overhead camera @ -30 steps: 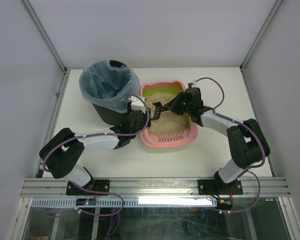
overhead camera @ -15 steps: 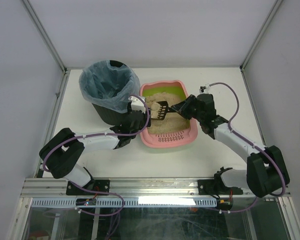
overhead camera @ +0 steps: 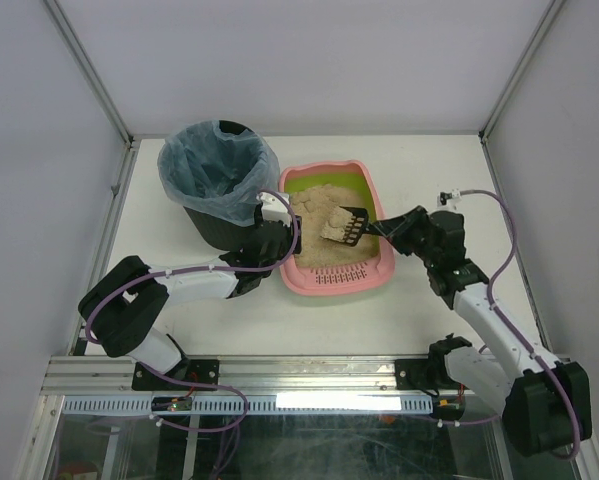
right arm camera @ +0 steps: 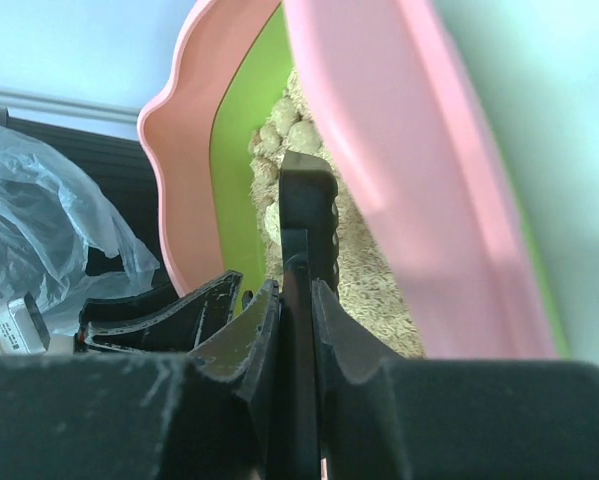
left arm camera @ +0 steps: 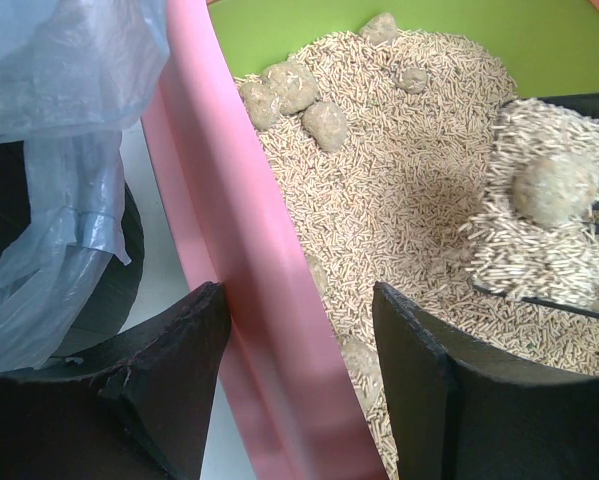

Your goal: Clean the litter box

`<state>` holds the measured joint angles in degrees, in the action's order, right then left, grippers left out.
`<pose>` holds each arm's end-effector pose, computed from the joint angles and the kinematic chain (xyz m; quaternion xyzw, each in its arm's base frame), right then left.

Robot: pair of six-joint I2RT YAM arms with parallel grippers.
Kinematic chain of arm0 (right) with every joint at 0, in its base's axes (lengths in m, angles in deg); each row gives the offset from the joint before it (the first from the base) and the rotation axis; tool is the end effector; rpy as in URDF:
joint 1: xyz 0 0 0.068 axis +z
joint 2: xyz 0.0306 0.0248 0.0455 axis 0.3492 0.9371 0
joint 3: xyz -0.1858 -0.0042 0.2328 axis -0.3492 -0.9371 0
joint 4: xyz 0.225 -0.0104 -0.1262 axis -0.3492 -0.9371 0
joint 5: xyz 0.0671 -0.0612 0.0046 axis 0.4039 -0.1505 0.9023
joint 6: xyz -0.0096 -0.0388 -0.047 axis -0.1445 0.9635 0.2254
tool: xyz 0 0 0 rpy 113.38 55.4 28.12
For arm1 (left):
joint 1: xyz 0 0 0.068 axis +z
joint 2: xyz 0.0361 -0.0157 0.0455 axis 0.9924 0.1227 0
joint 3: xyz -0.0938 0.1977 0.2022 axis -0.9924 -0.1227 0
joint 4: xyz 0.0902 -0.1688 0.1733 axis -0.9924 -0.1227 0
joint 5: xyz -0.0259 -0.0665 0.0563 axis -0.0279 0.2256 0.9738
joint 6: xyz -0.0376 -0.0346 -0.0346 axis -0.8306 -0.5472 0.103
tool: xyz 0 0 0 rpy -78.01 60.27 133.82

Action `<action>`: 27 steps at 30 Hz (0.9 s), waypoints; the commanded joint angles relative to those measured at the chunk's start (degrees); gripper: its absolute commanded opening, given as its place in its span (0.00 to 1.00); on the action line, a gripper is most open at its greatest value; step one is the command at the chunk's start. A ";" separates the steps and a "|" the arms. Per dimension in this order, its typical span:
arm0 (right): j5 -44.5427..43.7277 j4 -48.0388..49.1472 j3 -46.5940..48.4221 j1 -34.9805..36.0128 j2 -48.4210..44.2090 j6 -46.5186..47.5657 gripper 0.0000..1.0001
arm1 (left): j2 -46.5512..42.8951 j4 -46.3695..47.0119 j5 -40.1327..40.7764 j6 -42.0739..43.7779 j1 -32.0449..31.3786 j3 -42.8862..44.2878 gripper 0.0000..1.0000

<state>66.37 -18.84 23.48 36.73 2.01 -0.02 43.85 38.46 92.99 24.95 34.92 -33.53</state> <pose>0.2018 0.0657 0.2665 0.2363 0.7981 0.3662 0.4161 0.2322 -0.2235 0.2171 0.0939 0.8244 -0.0868 0.5514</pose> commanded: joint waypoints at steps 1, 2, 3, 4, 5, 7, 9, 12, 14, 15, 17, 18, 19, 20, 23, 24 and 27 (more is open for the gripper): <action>3.53 6.53 -4.00 -3.09 -6.96 -1.50 0.00 | -0.60 3.99 -3.93 -0.83 -1.72 0.92 0.59; 4.82 7.83 -4.97 -3.70 -8.01 -1.92 0.00 | -0.61 3.99 -3.93 -0.84 -1.73 0.95 0.59; 6.21 8.89 -5.77 -4.28 -8.88 -2.29 0.00 | -0.54 4.04 -3.98 -0.87 -1.72 0.95 0.59; 7.65 9.59 -6.35 -4.78 -9.81 -2.72 0.00 | -0.53 4.00 -4.02 -0.82 -1.74 1.00 0.59; 8.42 10.09 -6.83 -5.35 -10.57 -3.16 0.00 | -0.53 3.99 -4.05 -0.87 -1.72 0.96 0.59; 9.88 10.27 -7.26 -6.76 -12.12 -3.75 0.00 | -0.66 3.99 -3.89 -0.85 -1.74 1.00 0.59; 11.79 10.07 -7.18 -8.60 -12.99 -4.56 0.00 | -0.71 3.99 -3.76 -0.81 -1.74 0.87 0.59; 15.14 11.84 -7.97 -11.15 -13.04 -7.50 0.00 | -0.62 3.99 -3.85 -0.79 -1.76 0.97 0.59; 17.19 15.44 -9.72 -12.16 -12.65 -10.01 0.00 | -0.67 3.99 -3.84 -0.79 -1.72 0.96 0.59; 18.21 17.71 -10.74 -12.45 -12.31 -12.27 0.00 | -0.63 3.97 -3.90 -0.80 -1.73 0.93 0.59; 20.99 22.08 -12.23 -12.91 -10.95 -14.19 0.00 | -0.71 3.99 -3.83 -0.82 -1.72 0.90 0.59; 22.11 22.93 -12.35 -13.54 -10.59 -14.38 0.00 | -0.71 3.99 -3.84 -0.75 -1.75 0.92 0.59; 22.29 22.98 -12.54 -14.20 -10.94 -14.60 0.00 | -0.80 3.93 -3.76 -0.78 -1.73 0.88 0.59; 21.83 22.68 -12.87 -15.15 -11.52 -15.29 0.00 | -0.90 3.93 -3.76 -0.74 -1.74 0.87 0.59; 21.50 21.70 -13.33 -15.85 -12.41 -16.92 0.00 | -0.85 3.99 -3.76 -0.83 -1.72 0.89 0.59; 22.75 21.66 -12.93 -15.59 -12.15 -16.76 0.00 | -0.69 3.95 -3.89 -0.86 -1.76 0.94 0.59; 22.06 17.78 -12.40 -15.78 -14.94 -14.43 0.00 | -0.15 3.86 -4.32 -0.84 -1.72 1.28 0.59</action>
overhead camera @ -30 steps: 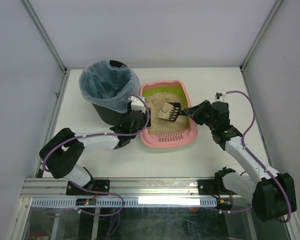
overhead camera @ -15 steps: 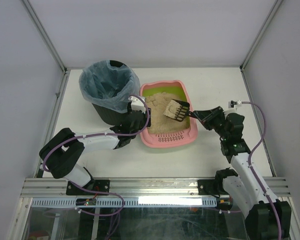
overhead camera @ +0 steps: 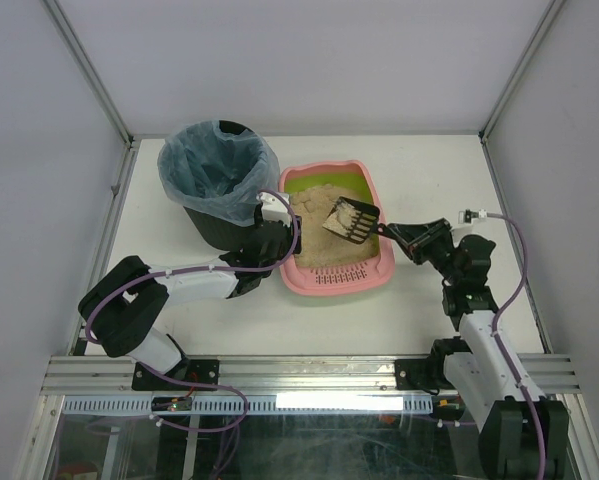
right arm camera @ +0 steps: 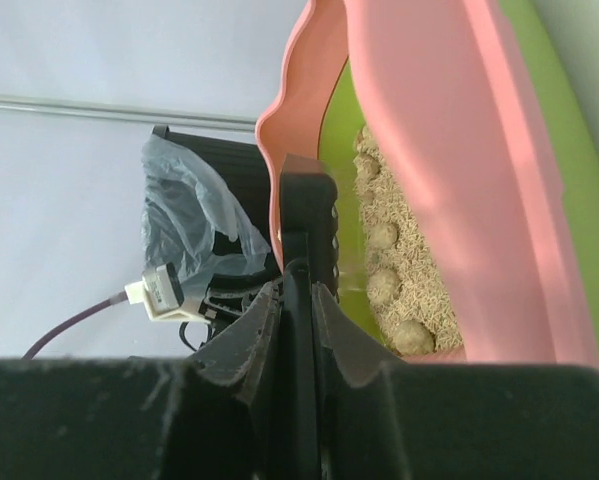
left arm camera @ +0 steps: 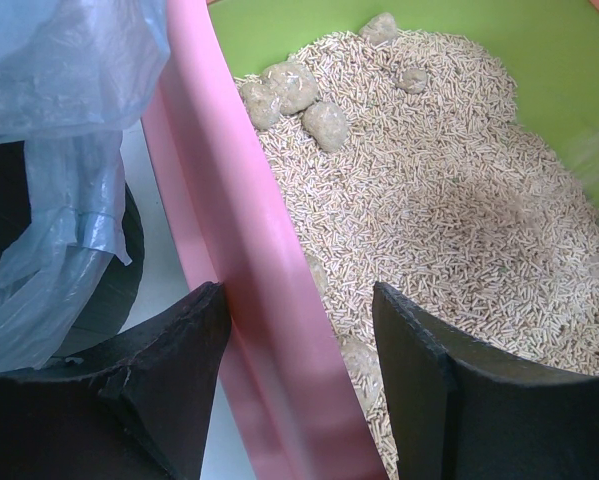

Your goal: Clean the litter box

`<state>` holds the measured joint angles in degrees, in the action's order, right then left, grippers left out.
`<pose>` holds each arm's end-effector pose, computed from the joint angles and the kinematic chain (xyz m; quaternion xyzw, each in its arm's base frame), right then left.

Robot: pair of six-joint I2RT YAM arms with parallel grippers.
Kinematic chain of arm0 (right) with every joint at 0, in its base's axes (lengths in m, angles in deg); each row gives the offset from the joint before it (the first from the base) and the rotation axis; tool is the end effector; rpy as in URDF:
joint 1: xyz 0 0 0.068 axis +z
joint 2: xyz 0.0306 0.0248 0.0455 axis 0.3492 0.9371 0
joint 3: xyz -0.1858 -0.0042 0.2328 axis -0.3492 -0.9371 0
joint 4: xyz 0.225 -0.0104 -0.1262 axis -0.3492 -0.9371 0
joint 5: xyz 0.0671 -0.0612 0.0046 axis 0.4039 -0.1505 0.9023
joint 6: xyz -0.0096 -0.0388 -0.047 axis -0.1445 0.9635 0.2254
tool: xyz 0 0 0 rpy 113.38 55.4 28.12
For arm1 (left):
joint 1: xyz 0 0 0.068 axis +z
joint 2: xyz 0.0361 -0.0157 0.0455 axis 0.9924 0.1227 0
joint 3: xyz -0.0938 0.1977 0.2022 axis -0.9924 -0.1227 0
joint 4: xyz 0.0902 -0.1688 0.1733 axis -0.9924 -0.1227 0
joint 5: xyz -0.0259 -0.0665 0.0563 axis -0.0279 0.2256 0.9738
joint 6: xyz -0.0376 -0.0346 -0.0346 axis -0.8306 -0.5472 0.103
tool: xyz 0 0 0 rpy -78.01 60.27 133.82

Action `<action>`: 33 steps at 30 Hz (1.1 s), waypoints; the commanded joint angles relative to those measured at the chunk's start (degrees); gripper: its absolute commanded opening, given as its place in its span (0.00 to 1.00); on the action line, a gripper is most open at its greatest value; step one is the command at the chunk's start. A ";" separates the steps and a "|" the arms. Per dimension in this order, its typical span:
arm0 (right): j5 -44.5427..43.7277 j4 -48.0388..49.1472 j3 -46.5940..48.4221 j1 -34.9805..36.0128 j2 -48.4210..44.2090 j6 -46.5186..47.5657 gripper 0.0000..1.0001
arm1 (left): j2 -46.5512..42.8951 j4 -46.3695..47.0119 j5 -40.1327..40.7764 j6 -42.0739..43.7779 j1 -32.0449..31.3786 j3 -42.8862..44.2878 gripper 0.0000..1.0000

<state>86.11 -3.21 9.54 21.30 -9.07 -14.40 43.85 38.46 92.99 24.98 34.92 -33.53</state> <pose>0.1695 0.0242 0.2447 0.2895 0.7029 0.5067 0.4066 0.2322 -0.2235 0.2171 0.0941 0.8244 -0.0867 0.5514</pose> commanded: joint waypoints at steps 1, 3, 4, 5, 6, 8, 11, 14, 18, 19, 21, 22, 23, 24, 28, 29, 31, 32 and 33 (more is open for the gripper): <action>-0.07 -1.32 1.65 -0.91 -5.88 0.67 0.00 | -0.04 3.91 -4.42 -0.83 -1.72 1.37 0.59; -2.87 -2.95 0.69 -1.41 -8.55 -0.60 0.00 | -0.08 3.87 -4.45 -0.97 -1.74 1.28 0.59; -0.86 -0.67 0.32 -1.43 -7.57 -1.26 0.00 | -0.17 3.92 -4.37 -1.03 -1.76 1.24 0.59; 2.80 1.94 0.78 -1.35 -5.18 -1.42 0.00 | -0.18 3.91 -4.40 -1.04 -1.72 1.23 0.59; 5.94 4.05 1.25 -1.43 -2.65 -1.41 0.00 | -0.18 3.95 -4.43 -1.10 -1.72 1.14 0.59; 5.82 4.72 0.38 -2.29 -1.19 -2.60 0.00 | -0.17 3.90 -4.62 -1.12 -1.75 1.25 0.59; 2.77 8.70 -2.24 -1.66 -2.24 -6.64 0.00 | -0.56 3.86 -4.27 -1.09 -1.74 1.01 0.59; 9.75 10.60 1.46 -0.15 3.67 -3.41 0.00 | -0.42 3.90 -4.11 -1.14 -1.72 1.02 0.59; 2.49 6.68 -1.58 -1.69 -0.33 -6.71 0.00 | -0.08 3.84 -4.92 -1.12 -1.72 1.38 0.59; 4.67 7.70 -0.52 -0.58 1.30 -5.40 0.00 | -0.21 3.84 -4.67 -1.17 -1.72 1.25 0.59; 10.21 9.56 2.05 0.19 5.33 -3.14 0.00 | -0.27 3.82 -4.25 -1.16 -1.76 1.14 0.59; 9.40 9.42 1.14 -0.89 5.07 -4.59 0.00 | -0.27 3.82 -4.42 -1.13 -1.72 1.27 0.59; 6.44 8.18 -0.52 -2.05 3.40 -6.60 0.00 | -0.20 3.82 -4.60 -1.16 -1.74 1.28 0.59; 3.68 8.03 -1.80 -2.53 1.71 -7.84 0.00 | -0.23 3.86 -4.77 -1.10 -1.72 1.30 0.59; 10.75 8.88 3.11 -0.47 6.48 -3.11 0.00 | -0.59 3.82 -3.97 -1.05 -1.76 1.09 0.59; 9.10 8.26 1.82 -1.70 5.59 -4.84 0.00 | -0.54 3.83 -4.16 -1.14 -1.72 1.07 0.59; 2.87 6.87 -1.13 -2.86 1.37 -7.93 0.00 | -0.45 3.82 -4.73 -1.13 -1.72 1.17 0.59; 3.62 7.18 -0.43 -2.34 1.26 -6.60 0.00 | -0.45 3.82 -4.62 -1.10 -1.76 1.19 0.59; 6.50 7.43 1.77 -0.86 3.32 -4.51 0.00 | -0.52 3.82 -4.38 -1.06 -1.72 1.06 0.59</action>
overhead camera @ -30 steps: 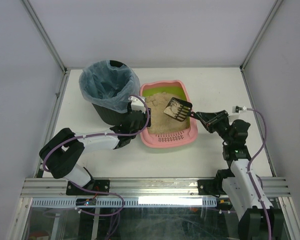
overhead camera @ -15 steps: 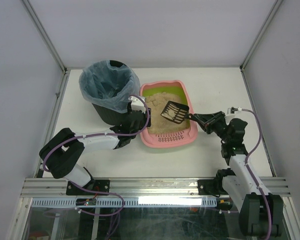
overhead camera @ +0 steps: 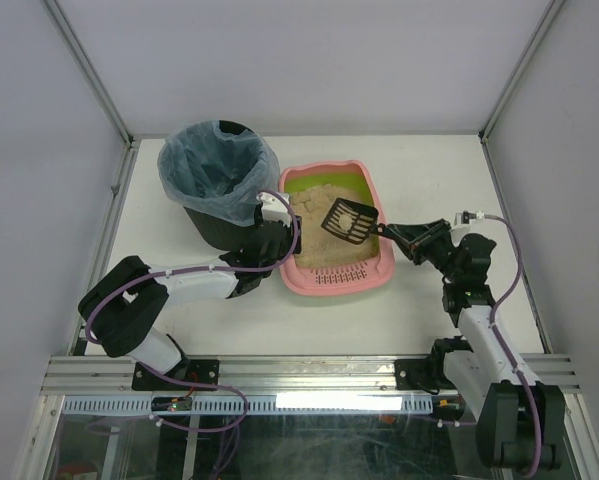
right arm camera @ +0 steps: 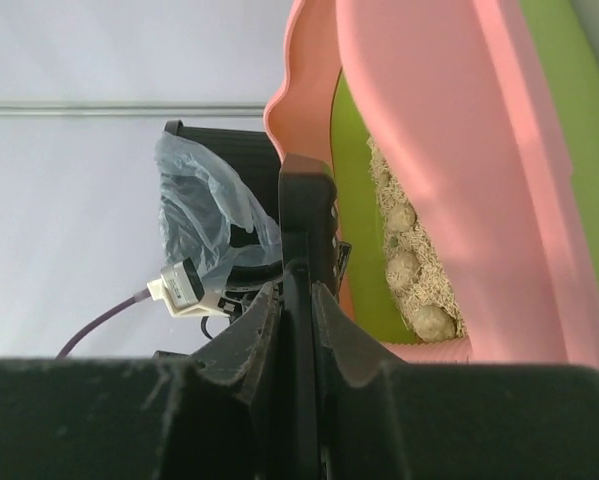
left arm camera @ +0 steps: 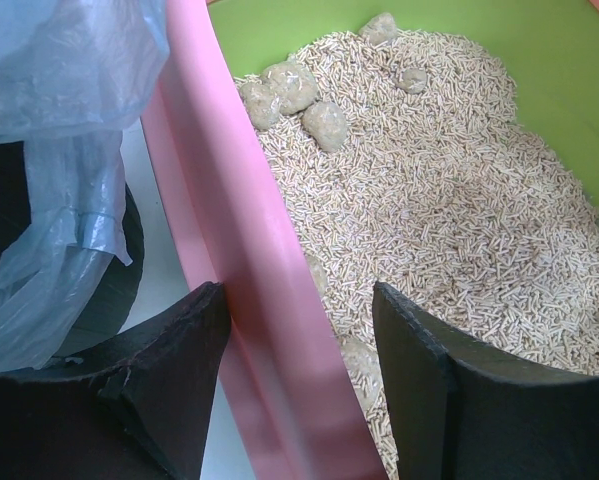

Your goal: Clean the litter box

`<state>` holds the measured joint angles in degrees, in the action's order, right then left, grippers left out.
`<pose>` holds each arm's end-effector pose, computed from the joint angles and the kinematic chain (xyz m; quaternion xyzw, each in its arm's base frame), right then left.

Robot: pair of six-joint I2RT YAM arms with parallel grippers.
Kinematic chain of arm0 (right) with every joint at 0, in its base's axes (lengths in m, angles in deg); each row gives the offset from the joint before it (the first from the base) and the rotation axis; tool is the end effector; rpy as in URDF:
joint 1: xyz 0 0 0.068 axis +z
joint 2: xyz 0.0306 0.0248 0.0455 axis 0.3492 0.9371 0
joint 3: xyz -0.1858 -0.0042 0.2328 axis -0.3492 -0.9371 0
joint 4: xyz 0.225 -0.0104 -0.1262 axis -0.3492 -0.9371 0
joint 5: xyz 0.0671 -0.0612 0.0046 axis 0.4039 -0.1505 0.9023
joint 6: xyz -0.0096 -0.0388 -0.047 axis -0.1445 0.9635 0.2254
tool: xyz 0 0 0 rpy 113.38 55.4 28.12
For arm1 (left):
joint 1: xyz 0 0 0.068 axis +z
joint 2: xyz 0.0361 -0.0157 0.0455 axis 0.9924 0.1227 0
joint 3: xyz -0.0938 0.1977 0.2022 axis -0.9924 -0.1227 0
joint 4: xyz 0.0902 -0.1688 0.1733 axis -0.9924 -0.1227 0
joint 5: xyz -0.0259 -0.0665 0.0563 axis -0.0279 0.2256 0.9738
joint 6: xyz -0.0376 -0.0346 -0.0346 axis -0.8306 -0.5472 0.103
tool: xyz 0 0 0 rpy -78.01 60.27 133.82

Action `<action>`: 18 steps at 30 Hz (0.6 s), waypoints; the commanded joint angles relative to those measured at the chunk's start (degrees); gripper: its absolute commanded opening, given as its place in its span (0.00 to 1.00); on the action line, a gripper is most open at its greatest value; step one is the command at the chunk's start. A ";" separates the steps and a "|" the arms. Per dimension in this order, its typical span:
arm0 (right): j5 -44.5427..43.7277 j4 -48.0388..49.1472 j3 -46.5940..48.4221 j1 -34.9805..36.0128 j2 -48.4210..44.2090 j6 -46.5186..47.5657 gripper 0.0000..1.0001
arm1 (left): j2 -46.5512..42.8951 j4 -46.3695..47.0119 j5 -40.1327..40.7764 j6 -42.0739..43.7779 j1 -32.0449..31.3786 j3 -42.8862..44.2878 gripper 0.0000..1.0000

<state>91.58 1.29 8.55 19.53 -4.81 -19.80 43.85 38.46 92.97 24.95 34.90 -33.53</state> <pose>0.1777 0.0227 0.2364 0.3072 0.6962 0.5409 0.3582 0.2322 -0.2236 0.2171 0.0942 0.8244 -0.0870 0.5513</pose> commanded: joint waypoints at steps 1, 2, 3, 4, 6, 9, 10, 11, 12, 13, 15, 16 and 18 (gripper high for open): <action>4.96 3.31 4.96 1.90 2.83 3.28 0.00 | -0.63 3.83 -4.07 -1.09 -1.71 1.01 0.59; 7.58 3.59 5.91 1.62 4.01 3.45 0.00 | -0.58 3.88 -4.04 -1.13 -1.70 1.09 0.59; 6.54 3.31 4.59 0.54 2.71 1.74 0.00 | -0.47 3.91 -4.25 -1.14 -1.69 1.05 0.59; 2.68 2.13 2.53 -0.71 0.53 -0.73 0.00 | -0.33 3.83 -4.59 -1.09 -1.69 1.21 0.59; -0.67 1.53 1.37 -0.71 -1.45 -0.54 0.00 | -0.27 3.82 -4.76 -1.14 -1.69 1.29 0.59; 7.90 1.34 7.14 2.72 5.50 4.53 0.00 | -0.44 3.82 -3.98 -0.99 -1.72 1.11 0.59; 6.14 1.64 5.71 1.85 4.62 2.54 0.00 | -0.38 3.89 -4.28 -1.13 -1.70 1.16 0.59; 2.65 0.35 3.72 0.05 2.39 0.26 0.00 | -0.24 3.86 -4.64 -1.13 -1.74 1.25 0.59; -1.09 -0.49 2.28 -0.50 -0.20 -1.06 0.00 | -0.12 3.78 -4.90 -1.07 -1.77 1.30 0.59; -1.68 -0.29 2.58 -0.10 -1.00 -0.26 0.00 | -0.12 3.73 -4.86 -1.10 -1.70 1.39 0.59; 3.88 -0.82 7.02 2.19 2.74 4.74 0.00 | -0.39 3.71 -4.11 -1.01 -1.74 1.18 0.59; 5.47 -0.89 8.08 2.41 4.13 5.12 0.00 | -0.48 3.73 -3.93 -1.00 -1.70 1.11 0.59; 1.65 -0.79 6.54 1.24 1.95 2.22 0.00 | -0.33 3.82 -4.44 -1.10 -1.69 1.23 0.59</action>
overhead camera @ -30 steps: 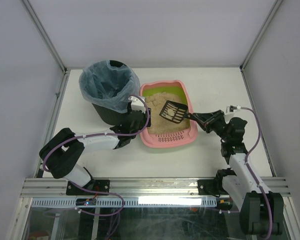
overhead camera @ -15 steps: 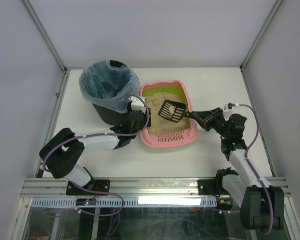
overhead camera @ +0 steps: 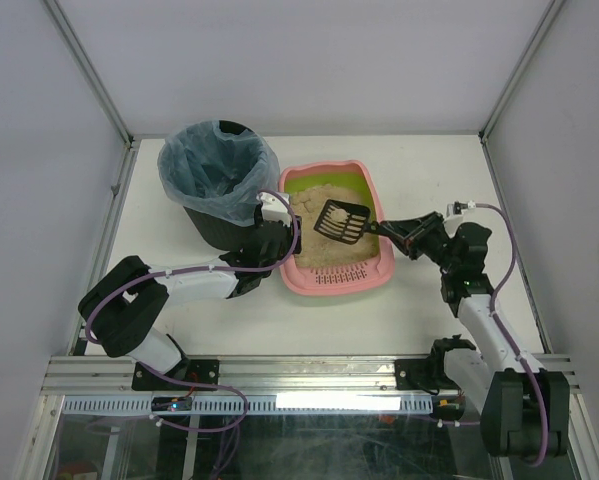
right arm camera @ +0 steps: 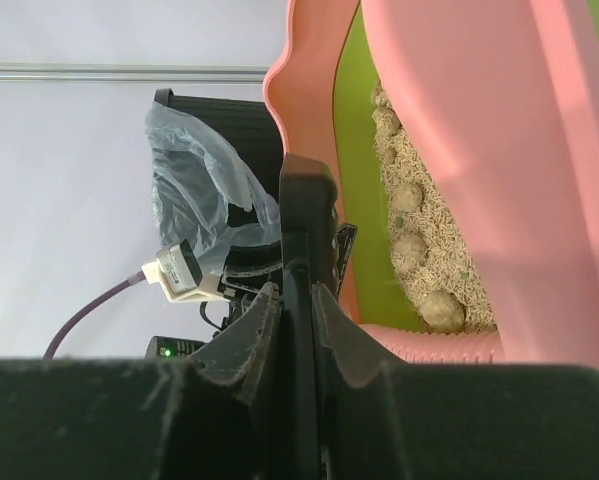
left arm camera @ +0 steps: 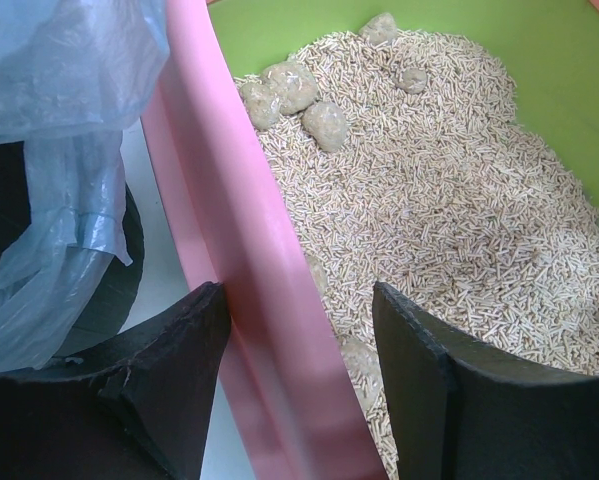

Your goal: Clean the litter box

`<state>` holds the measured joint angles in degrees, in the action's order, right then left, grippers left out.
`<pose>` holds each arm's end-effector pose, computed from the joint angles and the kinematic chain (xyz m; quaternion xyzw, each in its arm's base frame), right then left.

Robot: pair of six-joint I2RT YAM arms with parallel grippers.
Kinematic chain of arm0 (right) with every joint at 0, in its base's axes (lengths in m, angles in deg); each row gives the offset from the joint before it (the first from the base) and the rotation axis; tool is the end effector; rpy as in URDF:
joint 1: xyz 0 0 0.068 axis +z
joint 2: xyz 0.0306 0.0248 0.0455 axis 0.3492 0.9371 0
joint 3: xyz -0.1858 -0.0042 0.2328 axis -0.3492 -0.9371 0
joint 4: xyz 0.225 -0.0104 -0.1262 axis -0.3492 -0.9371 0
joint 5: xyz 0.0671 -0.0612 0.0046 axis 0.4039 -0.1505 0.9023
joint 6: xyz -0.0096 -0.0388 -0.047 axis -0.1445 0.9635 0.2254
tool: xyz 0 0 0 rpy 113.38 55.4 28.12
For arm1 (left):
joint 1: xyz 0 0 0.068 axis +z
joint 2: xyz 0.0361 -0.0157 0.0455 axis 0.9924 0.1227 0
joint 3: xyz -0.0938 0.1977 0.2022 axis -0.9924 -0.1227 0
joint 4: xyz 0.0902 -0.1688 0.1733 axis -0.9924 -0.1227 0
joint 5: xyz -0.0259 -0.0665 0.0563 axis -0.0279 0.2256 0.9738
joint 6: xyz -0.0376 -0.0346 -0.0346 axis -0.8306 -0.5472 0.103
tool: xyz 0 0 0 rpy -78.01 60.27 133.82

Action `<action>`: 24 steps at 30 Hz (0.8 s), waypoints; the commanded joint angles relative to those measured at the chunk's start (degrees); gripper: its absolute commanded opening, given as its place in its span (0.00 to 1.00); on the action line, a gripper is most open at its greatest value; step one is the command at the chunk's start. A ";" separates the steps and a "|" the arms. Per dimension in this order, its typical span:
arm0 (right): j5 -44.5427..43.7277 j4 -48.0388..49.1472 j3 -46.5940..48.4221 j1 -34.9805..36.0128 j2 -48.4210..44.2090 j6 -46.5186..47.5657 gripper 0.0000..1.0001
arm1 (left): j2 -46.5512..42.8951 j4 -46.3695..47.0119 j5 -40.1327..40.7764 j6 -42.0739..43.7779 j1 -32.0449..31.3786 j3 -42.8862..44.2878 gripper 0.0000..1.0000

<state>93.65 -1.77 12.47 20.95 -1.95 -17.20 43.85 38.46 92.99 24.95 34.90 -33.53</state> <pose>0.1877 0.0285 0.2465 0.2807 0.7158 0.5411 0.3408 0.2322 -0.2236 0.2171 0.0941 0.8244 -0.0869 0.5513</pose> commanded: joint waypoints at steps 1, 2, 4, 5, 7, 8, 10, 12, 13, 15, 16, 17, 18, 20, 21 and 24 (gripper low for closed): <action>-2.95 0.72 2.55 -0.46 -2.79 -0.62 0.00 | -0.23 3.77 -4.72 -1.09 -1.70 1.37 0.59; -5.11 -1.48 3.52 -0.51 -3.53 0.23 0.00 | -0.14 3.69 -4.82 -1.10 -1.69 1.45 0.59; -6.43 -3.65 6.96 -0.41 -2.98 0.89 0.00 | -0.31 3.65 -4.51 -1.11 -1.71 1.31 0.59; -6.97 -3.86 8.58 -0.38 -2.30 0.82 0.00 | -0.42 3.72 -4.45 -1.12 -1.71 1.16 0.59; -8.40 -5.11 12.23 -0.34 -0.81 0.99 0.00 | -0.32 3.81 -4.57 -1.15 -1.74 1.22 0.59; -9.27 -6.02 14.27 -0.22 0.26 1.28 0.00 | -0.25 3.72 -4.72 -1.11 -1.70 1.33 0.59; -10.72 -6.44 18.03 0.16 2.67 1.47 0.00 | -0.10 3.73 -4.88 -1.12 -1.69 1.39 0.59; -11.93 -5.76 21.89 1.44 5.65 1.45 0.00 | -0.16 3.73 -4.73 -1.02 -1.69 1.41 0.59; -12.68 -5.71 24.32 2.26 7.47 1.76 0.00 | -0.25 3.70 -4.71 -1.02 -1.69 1.38 0.59; -13.75 -5.77 29.66 4.65 11.49 2.79 0.00 | -0.19 3.67 -4.62 -1.02 -1.69 1.36 0.59; -14.26 -5.99 32.81 6.31 13.57 3.93 0.00 | -0.11 3.64 -4.66 -0.96 -1.69 1.47 0.59; -14.79 -6.47 35.81 8.10 16.70 4.95 0.00 | -0.10 3.64 -4.62 -0.94 -1.69 1.48 0.59; -15.24 -7.18 39.40 9.83 19.07 6.05 0.00 | -0.17 3.64 -4.62 -0.93 -1.69 1.44 0.59; -16.18 -8.79 47.18 13.70 23.55 8.59 0.00 | -0.27 3.64 -4.47 -0.84 -1.70 1.39 0.59; -16.64 -9.63 50.67 15.35 25.79 9.94 0.00 | -0.34 3.56 -4.40 -0.85 -1.77 1.38 0.59; -20.50 -16.17 61.26 20.63 32.42 15.51 0.00 | -0.23 3.55 -4.14 -0.67 -1.69 1.43 0.59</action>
<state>78.20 -13.66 60.97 35.96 25.50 -10.10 43.85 38.46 92.99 24.98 34.90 -33.53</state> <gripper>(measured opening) 0.173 0.595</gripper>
